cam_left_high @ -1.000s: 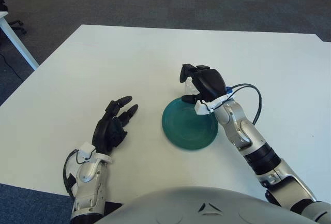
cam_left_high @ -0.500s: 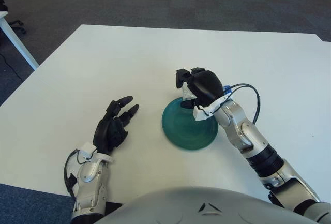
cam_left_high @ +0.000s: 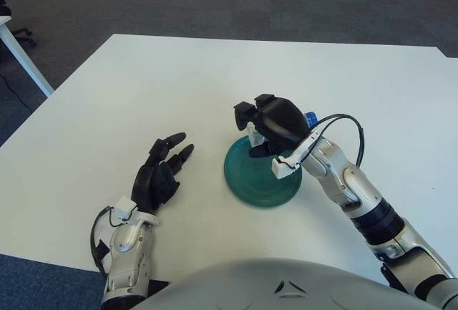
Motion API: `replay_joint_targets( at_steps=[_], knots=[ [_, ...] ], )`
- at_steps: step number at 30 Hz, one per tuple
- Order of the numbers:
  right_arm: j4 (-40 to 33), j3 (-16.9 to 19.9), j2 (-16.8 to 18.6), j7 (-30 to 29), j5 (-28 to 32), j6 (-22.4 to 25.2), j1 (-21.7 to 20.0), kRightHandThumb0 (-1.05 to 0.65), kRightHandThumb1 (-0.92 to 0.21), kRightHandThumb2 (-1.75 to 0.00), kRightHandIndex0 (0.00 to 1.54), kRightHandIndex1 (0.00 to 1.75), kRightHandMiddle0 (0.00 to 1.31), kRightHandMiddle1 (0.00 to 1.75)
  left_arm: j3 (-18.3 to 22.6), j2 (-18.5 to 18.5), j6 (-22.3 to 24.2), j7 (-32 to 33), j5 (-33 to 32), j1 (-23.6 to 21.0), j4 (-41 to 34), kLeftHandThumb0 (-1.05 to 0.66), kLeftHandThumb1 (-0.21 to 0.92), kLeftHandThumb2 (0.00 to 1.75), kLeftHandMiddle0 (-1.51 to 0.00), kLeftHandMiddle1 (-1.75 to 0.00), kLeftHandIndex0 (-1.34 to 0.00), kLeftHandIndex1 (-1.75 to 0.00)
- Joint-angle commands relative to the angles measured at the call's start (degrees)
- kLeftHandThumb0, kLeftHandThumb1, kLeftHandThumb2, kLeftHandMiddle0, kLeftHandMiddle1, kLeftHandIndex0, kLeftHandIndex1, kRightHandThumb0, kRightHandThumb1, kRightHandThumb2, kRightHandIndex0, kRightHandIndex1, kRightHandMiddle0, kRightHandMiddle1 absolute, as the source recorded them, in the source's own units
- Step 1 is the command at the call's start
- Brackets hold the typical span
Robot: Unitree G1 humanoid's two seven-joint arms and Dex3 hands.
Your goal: Put the bottle into the plate.
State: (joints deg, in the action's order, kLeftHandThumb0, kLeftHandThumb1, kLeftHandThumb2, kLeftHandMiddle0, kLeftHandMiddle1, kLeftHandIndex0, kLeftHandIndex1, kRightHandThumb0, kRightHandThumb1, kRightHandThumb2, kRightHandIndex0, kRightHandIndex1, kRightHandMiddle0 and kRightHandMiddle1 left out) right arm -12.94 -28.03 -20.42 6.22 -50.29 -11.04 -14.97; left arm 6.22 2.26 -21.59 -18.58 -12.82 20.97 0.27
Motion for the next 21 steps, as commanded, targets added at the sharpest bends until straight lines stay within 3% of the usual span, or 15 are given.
replay_joint_targets(
  at_steps=[1,5,21],
  knots=[
    [-3.98,2.19,0.26,5.32,4.39,2.25,1.02,-0.14,-0.29,-1.18,1.04,1.75,0.89,1.75,-0.26,0.00,-0.41,0.76,0.53,0.44,-0.49,-0.64,0.92,0.96,-0.67,0.00,-0.26,-0.80],
    [-6.07,3.01,0.74,10.48,7.75,5.62,2.99,-0.12,-0.29,-1.19,1.03,1.75,0.88,1.75,-0.44,-0.09,-0.36,0.97,0.69,0.41,-0.58,-0.64,0.92,0.96,-0.67,0.00,-0.26,-0.80],
    [-9.18,5.23,2.08,14.04,16.00,6.83,6.06,-0.14,-0.33,-1.19,1.08,1.75,0.91,1.75,-1.42,-0.32,-0.30,1.89,1.23,0.98,-1.46,-0.64,0.92,0.96,-0.67,0.00,-0.26,-0.80]
  ],
)
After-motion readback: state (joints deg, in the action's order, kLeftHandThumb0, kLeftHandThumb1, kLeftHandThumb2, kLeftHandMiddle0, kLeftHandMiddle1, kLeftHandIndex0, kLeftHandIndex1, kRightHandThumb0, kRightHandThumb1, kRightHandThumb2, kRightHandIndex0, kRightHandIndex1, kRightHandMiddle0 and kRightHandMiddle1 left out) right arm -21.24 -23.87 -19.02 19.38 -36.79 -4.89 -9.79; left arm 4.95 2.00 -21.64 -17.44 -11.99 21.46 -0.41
